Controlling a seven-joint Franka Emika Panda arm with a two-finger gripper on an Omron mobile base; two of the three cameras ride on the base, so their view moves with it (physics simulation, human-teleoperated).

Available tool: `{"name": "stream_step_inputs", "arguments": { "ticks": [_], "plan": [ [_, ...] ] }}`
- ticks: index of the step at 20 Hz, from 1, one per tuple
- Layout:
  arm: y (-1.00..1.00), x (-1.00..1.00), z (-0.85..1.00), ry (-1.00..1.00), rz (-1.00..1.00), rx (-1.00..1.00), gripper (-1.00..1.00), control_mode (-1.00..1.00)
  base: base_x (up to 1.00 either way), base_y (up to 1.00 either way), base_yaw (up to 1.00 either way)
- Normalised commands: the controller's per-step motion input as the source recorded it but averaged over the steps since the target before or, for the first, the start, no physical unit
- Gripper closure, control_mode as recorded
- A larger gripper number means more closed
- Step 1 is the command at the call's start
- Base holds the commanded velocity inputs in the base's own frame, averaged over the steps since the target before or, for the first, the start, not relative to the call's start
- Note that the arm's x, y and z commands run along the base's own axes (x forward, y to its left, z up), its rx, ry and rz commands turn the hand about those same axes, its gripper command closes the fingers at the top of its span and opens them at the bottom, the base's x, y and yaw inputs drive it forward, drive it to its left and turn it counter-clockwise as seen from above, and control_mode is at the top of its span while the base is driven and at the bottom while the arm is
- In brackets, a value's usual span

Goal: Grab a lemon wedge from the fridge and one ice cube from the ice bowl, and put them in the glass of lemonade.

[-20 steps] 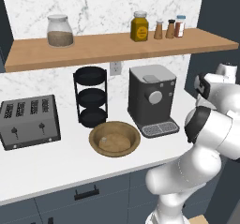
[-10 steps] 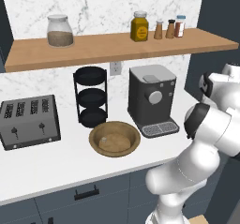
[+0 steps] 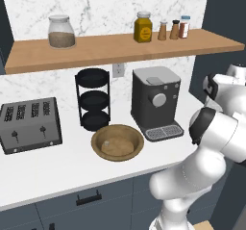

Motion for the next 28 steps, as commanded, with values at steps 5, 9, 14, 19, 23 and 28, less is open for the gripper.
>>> {"name": "stream_step_inputs", "arguments": {
  "ticks": [5, 9, 14, 19, 23, 28],
  "plan": [
    [0.0, 0.05, 0.11, 0.0, 0.0, 0.0, 1.0, -1.0, 0.0, 0.0, 0.0],
    [0.05, 0.28, 0.24, 0.04, 0.0, -0.02, 1.0, -1.0, 0.0, 0.0, 0.0],
    [0.11, 0.37, 0.07, 0.03, 0.0, -0.03, 1.0, -1.0, 0.0, 0.0, 0.0],
    [0.0, 0.07, -0.43, -0.04, 0.0, 0.01, 1.0, -1.0, 0.0, 0.0, 0.0],
    [0.0, 0.0, -0.27, -0.12, 0.0, 0.05, 1.0, -1.0, 0.0, 0.0, 0.0],
    [-0.01, 0.0, -0.03, -0.05, 0.0, 0.0, 1.0, -1.0, 0.0, 0.0, 0.0]
  ]
}}
